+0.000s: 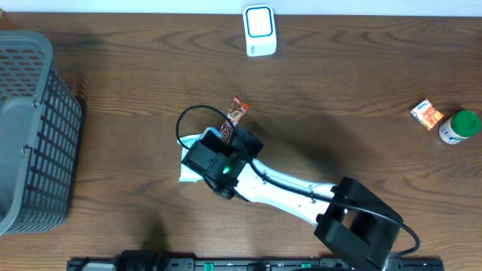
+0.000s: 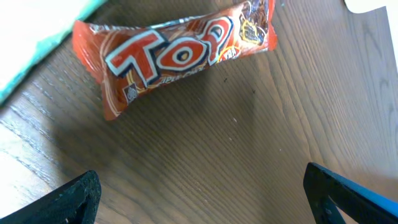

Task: Scan the item barcode
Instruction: 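Move the right gripper to the red TOP chocolate bar and grasp it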

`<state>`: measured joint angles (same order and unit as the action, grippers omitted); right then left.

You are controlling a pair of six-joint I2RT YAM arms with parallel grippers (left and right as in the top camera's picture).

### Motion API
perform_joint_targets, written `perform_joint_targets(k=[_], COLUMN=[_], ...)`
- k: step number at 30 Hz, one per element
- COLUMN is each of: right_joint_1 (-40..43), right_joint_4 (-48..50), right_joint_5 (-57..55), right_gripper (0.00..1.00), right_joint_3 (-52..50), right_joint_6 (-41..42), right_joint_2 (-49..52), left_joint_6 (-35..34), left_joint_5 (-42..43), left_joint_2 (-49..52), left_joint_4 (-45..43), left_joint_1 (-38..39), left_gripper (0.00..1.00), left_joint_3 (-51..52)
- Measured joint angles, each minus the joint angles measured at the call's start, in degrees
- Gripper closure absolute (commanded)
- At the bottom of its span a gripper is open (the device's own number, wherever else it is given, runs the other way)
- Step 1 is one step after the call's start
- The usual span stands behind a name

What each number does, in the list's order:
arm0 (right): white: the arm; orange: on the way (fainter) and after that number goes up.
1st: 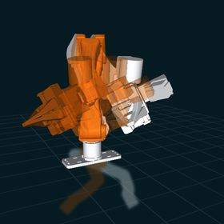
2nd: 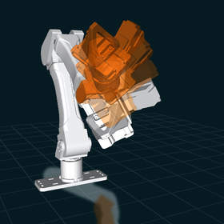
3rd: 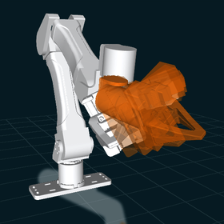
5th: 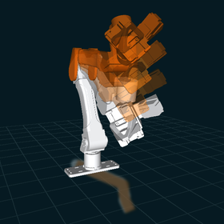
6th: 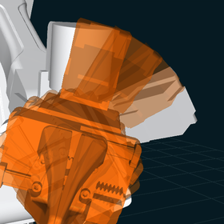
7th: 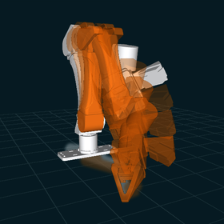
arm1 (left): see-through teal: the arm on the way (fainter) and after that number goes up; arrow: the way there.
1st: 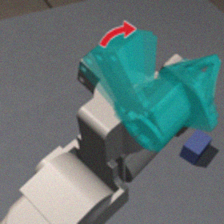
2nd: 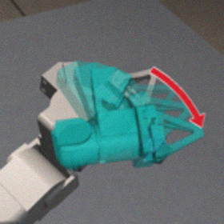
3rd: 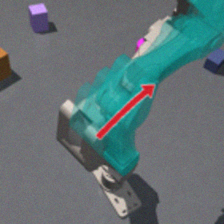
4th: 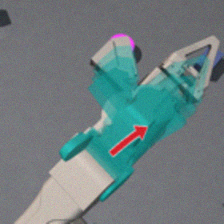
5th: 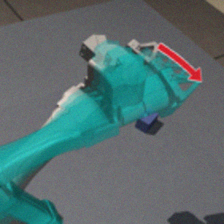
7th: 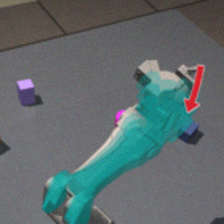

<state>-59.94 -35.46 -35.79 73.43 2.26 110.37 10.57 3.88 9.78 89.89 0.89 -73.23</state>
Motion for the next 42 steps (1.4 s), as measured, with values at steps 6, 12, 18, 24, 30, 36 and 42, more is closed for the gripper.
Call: perform_joint_targets(k=[6, 12, 18, 24, 30, 36, 42], right_joint_1=[-1.18, -1.55, -2.03, -1.99, -1.03, 2.86, 7.15], right_joint_4=[3.96, 6.08, 6.88, 12.24, 13.29, 12.07, -4.59], right_joint_5=[0.13, 0.28, -1.53, -2.97, -2.69, -3.43, -0.37], right_gripper=[0.01, 0.01, 0.01, 0.01, 0.59, 0.99, 0.99], right_joint_3=[-0.04, -0.02, 0.48, 1.01, 1.55, 1.51, 7.39], right_joint_6=[-0.83, -3.58, -4.37, -5.64, -6.58, -4.96, 0.50], right_joint_2=[0.09, 4.87, 6.54, 8.13, 9.49, 11.82, 11.65], left_joint_6=[0.00, 0.00, 0.00, 0.00, 0.00, 0.00, 0.00], left_joint_5=[0.02, 0.00, 0.00, 0.00, 0.02, 0.00, 0.00], left_joint_2=[0.00, 0.00, 0.00, 0.00, 0.00, 0.00, 0.00], left_joint_4=[0.00, 0.00, 0.02, 0.00, 0.02, 0.00, 0.00], left_joint_1=[0.00, -0.02, -0.02, -0.02, 0.00, -0.02, 0.00], left_gripper=[0.16, 0.16, 0.16, 0.16, 0.16, 0.16, 0.16], left_joint_3=[0.00, 0.00, 0.00, 0.00, 0.00, 0.00, 0.00])
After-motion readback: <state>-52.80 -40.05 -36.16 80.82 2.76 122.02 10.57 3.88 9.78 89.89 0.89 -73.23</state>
